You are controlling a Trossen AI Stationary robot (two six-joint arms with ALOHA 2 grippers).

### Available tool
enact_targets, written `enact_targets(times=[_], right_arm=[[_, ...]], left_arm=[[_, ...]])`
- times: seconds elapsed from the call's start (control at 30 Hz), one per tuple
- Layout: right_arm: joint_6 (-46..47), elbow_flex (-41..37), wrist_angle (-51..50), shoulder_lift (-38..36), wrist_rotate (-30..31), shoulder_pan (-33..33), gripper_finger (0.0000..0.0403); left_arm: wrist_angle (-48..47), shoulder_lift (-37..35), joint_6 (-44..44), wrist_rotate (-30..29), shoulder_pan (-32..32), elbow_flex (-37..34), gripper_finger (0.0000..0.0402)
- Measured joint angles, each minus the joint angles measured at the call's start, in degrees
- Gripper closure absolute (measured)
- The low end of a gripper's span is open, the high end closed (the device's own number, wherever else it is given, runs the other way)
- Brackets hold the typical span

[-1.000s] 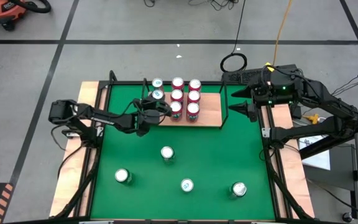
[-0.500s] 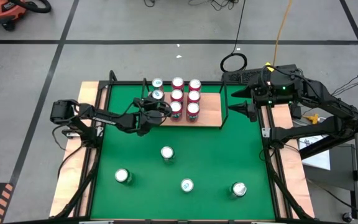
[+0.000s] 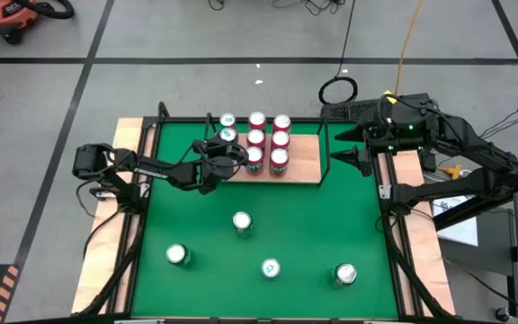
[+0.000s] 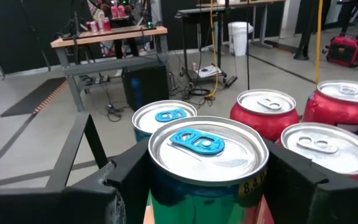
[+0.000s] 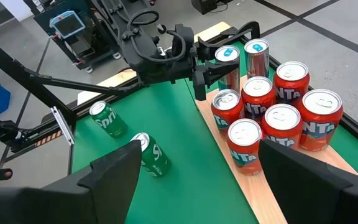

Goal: Place canned beverage on shelf
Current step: Put the blue soda can on the shelf aligned with the other blue soda can

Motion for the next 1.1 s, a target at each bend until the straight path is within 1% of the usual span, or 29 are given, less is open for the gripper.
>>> enact_targets(times=[0.27,0.53,0.93,1.1], right_arm=[[0.1,0.0,0.0,0.0,0.0,0.0,0.0087],[0.1,0.0,0.0,0.0,0.0,0.0,0.0087],[-0.1,0.0,0.0,0.0,0.0,0.0,0.0087],[-0.1,0.0,0.0,0.0,0.0,0.0,0.0087]], left_arm=[[1.0,0.0,0.0,0.0,0.1,0.0,0.0156],[-0.2,0.1,-1.6,0.0,0.2,0.0,0.0155],[-1.0,0.8,-1.4,0.3,0.2,0.1,0.0155],[2.6,0.9,-0.9,0.8,0.0,1.5,0.0155]])
